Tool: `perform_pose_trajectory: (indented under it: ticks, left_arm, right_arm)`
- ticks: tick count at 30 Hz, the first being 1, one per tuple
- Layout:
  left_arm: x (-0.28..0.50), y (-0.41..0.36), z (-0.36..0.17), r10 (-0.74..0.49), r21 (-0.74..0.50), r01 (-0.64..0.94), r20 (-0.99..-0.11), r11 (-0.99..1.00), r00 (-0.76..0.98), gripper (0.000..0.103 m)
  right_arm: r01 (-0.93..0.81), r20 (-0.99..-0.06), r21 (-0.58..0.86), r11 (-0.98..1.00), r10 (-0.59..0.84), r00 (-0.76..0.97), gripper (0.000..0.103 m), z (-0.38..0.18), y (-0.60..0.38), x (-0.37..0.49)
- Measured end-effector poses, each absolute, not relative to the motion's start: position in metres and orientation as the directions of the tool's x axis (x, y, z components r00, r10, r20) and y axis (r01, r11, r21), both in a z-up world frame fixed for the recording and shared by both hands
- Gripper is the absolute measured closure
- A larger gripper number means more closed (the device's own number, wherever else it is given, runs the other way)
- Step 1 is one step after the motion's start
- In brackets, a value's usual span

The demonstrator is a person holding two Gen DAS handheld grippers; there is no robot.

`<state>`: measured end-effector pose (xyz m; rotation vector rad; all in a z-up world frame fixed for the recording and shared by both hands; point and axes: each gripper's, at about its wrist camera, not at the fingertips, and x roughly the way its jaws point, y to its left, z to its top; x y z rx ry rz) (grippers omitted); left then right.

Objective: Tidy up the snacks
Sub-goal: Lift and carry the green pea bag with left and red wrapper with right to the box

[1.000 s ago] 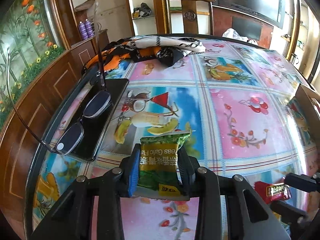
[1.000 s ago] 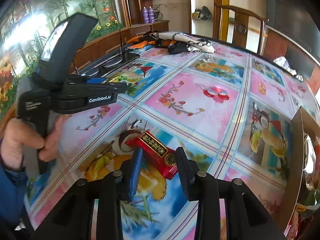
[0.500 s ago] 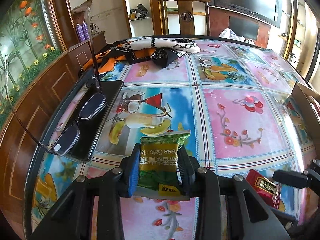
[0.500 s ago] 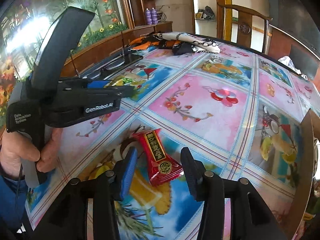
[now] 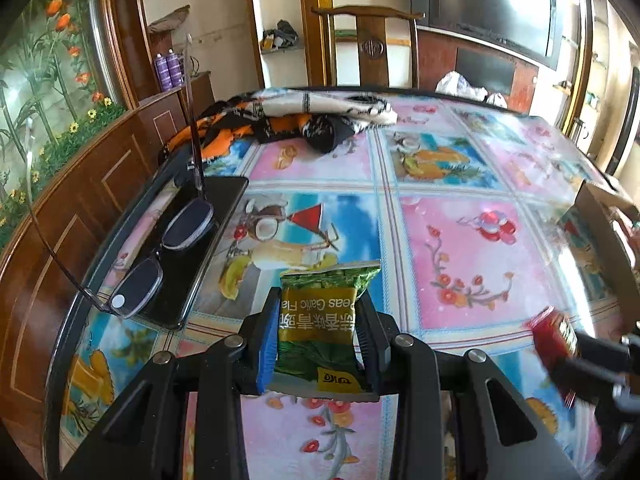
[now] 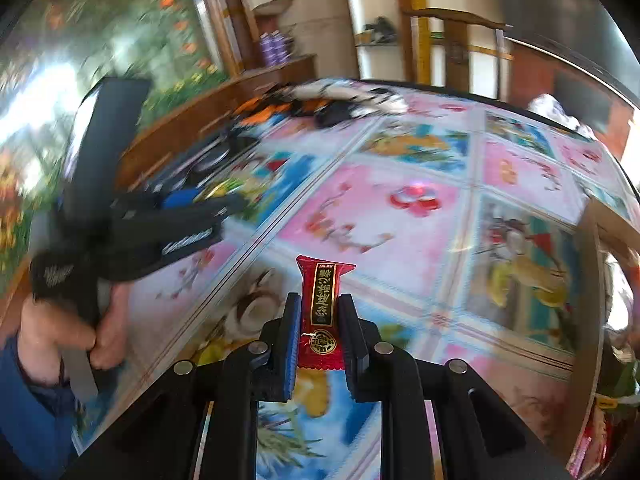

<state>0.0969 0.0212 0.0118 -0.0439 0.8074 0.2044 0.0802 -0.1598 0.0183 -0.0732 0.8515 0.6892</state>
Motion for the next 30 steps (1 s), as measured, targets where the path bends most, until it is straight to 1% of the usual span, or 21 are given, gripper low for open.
perform_pose_trajectory:
  ticks: [8,11,15,20,25,27,30]
  left_arm:
    - [0.086,-0.002,0.03,0.168,0.045,-0.183,-0.657,0.982,0.735,0.069]
    - [0.083,-0.015,0.034,0.159,0.051,-0.165,-0.641,0.985,0.751,0.069]
    - [0.079,-0.035,0.037,0.137,0.051,-0.135,-0.632,0.989,0.763,0.069]
    - [0.074,-0.061,0.038,0.152,0.111,-0.107,-0.6,0.988,0.786,0.069]
    - [0.069,-0.077,0.043,0.122,0.083,-0.09,-0.589,0.992,0.799,0.069]
    - [0.065,-0.086,0.046,0.112,0.08,-0.08,-0.576,0.994,0.81,0.069]
    - [0.063,-0.098,0.047,0.082,0.068,-0.052,-0.579,0.996,0.811,0.069]
  right_arm:
    - [-0.454,-0.707,0.224,0.862,0.464,0.534,0.083,0.028,-0.189,0.097]
    - [-0.416,-0.713,0.189,0.889,0.416,0.565,0.083,0.031,-0.197,0.1]
    - [-0.386,-0.71,0.202,0.9,0.406,0.575,0.083,0.034,-0.208,0.104]
    - [-0.359,-0.699,0.203,0.911,0.392,0.599,0.083,0.041,-0.218,0.105]
    - [-0.331,-0.68,0.21,0.92,0.381,0.626,0.083,0.05,-0.231,0.103]
    - [-0.323,-0.671,0.223,0.92,0.386,0.633,0.083,0.054,-0.238,0.103]
    - [-0.293,-0.655,0.251,0.923,0.385,0.65,0.083,0.059,-0.255,0.101]
